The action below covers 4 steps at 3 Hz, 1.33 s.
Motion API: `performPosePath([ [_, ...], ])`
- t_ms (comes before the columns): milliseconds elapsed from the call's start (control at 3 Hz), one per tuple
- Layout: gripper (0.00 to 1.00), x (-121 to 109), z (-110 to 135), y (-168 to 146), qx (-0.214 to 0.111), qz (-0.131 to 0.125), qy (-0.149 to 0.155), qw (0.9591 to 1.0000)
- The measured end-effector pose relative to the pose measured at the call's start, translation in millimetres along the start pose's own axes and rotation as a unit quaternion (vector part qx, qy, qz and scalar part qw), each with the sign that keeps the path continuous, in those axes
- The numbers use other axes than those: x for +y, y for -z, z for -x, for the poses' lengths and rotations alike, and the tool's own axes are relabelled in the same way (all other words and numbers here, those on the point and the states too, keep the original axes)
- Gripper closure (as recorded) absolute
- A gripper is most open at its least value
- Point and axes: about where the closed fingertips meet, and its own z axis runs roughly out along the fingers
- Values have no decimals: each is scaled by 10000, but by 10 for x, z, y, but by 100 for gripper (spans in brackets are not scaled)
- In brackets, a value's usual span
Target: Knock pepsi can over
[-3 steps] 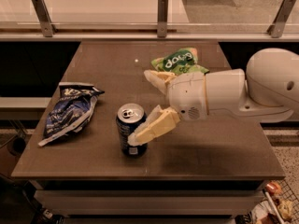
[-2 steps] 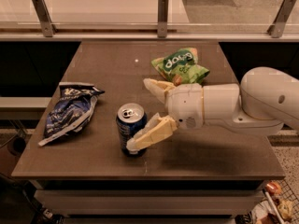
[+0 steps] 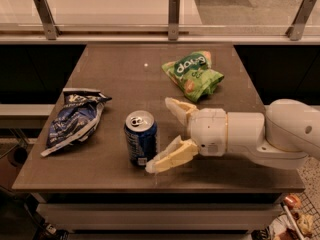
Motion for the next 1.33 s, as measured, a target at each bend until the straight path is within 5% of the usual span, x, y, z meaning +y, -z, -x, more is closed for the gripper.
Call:
performPosePath([
  [667, 0, 151, 200, 325, -520, -152, 499, 9973],
  [1333, 0, 320, 441, 301, -474, -16, 793, 9957],
])
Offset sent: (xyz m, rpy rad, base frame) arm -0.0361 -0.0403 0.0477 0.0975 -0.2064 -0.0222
